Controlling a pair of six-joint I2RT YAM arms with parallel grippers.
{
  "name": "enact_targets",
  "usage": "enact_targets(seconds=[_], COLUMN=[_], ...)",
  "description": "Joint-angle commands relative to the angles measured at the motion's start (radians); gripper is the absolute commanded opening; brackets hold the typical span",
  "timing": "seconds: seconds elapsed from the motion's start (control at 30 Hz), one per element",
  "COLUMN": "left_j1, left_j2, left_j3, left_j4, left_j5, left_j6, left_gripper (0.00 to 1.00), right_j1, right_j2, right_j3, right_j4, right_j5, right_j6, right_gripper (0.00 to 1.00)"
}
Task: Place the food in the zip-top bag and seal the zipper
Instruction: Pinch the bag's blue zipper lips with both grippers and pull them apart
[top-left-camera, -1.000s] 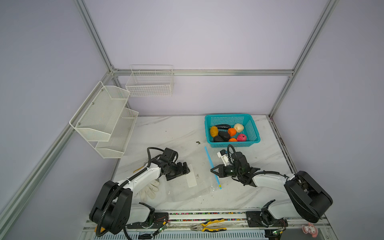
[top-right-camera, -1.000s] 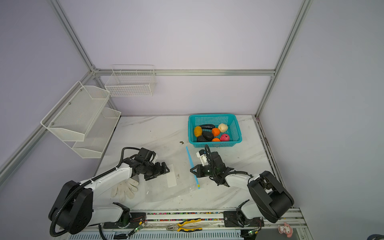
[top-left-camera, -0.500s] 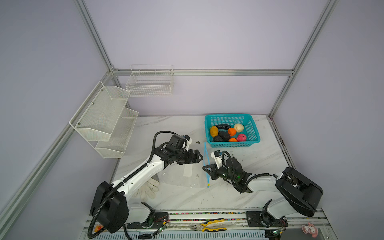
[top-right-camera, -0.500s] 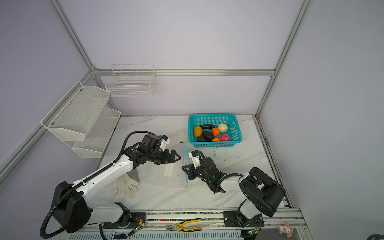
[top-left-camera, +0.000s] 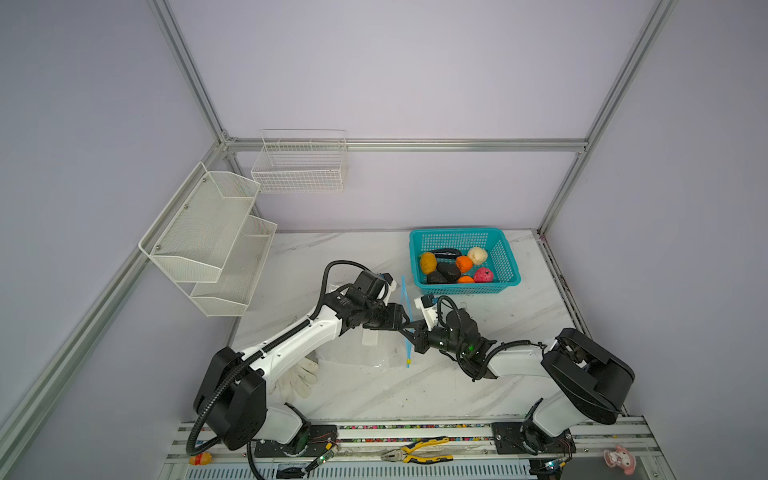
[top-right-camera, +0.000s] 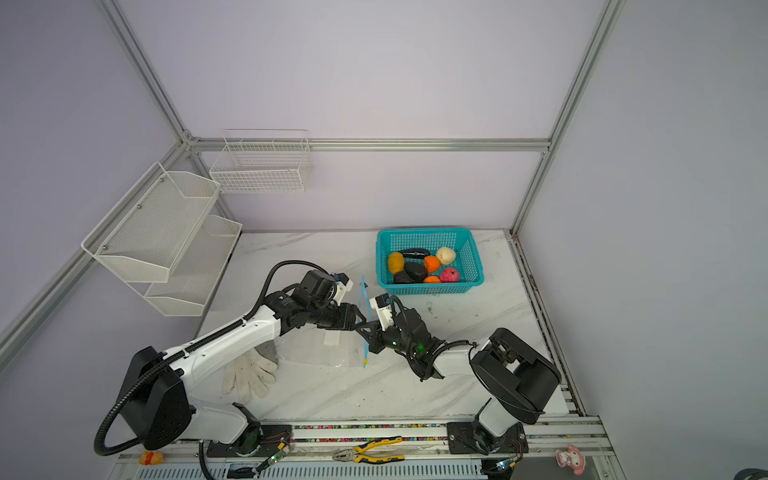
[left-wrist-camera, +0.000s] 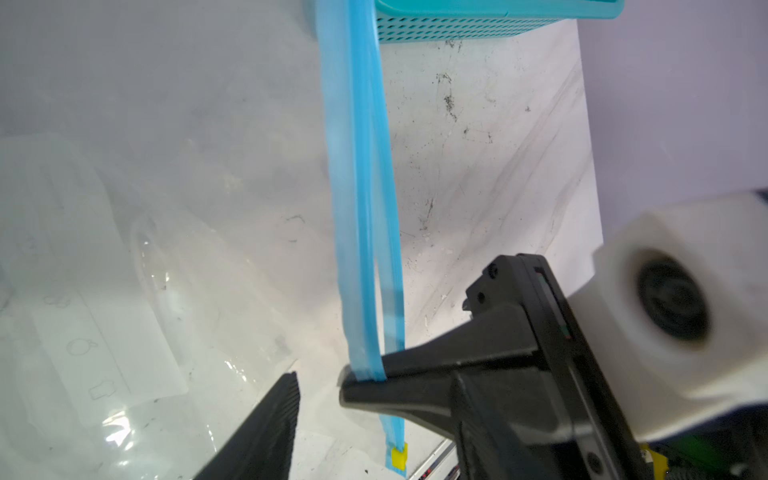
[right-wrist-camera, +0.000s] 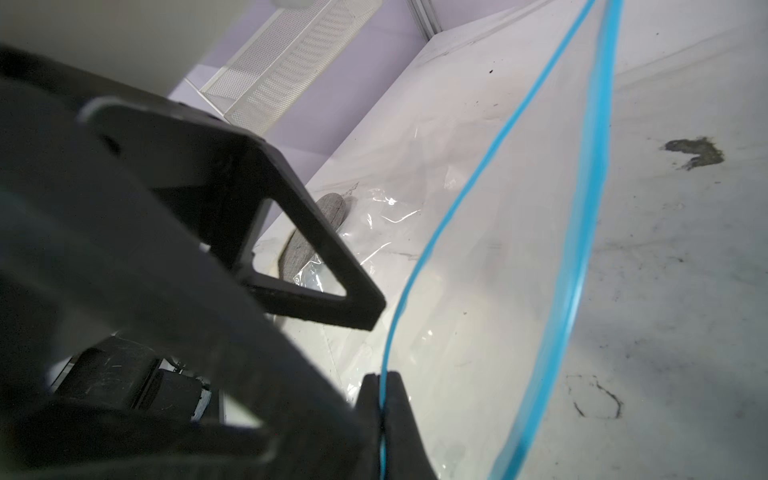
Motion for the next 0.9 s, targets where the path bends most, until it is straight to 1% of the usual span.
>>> enact_targets(seconds=[0.0,0.1,0.27,0.43,0.57,0.67,0.77,0.87], left_j1=[-0.006,-0.006,-0.007,-0.009,-0.010,-0.009,-0.009,-0.009], left_j2=[0.015,0.025,0.049,0.034,0.026,0.026,0.025,0.031], left_j3=[0.086,0.088,0.099,0.081,0.071,0.070,0.070,0.082], left_j4=[0.019,0.037,0.044,0.038,0.034,0.030,0.028,0.005], left_j5=[-0.051,-0.059,-0.020,-0.020,-0.027,-0.036,-0.046,-0.053], left_j6=[0.012,0.006,0.002,0.001,-0.003,-0.009,-0.022,-0.028], left_gripper=[0.55,0.48,0.32,0.22,0.08,0.04,0.01,0.00], right_j1=[0.011,0.018,0.020,0.020,0.019,0.020,0.021,0.019], right_j2=[0.005,0.009,0.015,0.019,0.023,0.006,-0.037,-0.130], right_j3=[0.016,0.016,0.017,0.017,0.018,0.018,0.013,0.009], right_j4=[0.027,0.026,0.020,0.020,0.020,0.002,-0.043,-0.154], right_j5=[-0.005,-0.002,0.002,0.010,0.010,0.012,0.027,0.060], right_j6=[-0.012,-0.014,-0.013,-0.013,-0.008,-0.005,-0.018,-0.052], right_gripper=[0.00,0.00,0.00,0.00,0.00,0.01,0.17,0.33])
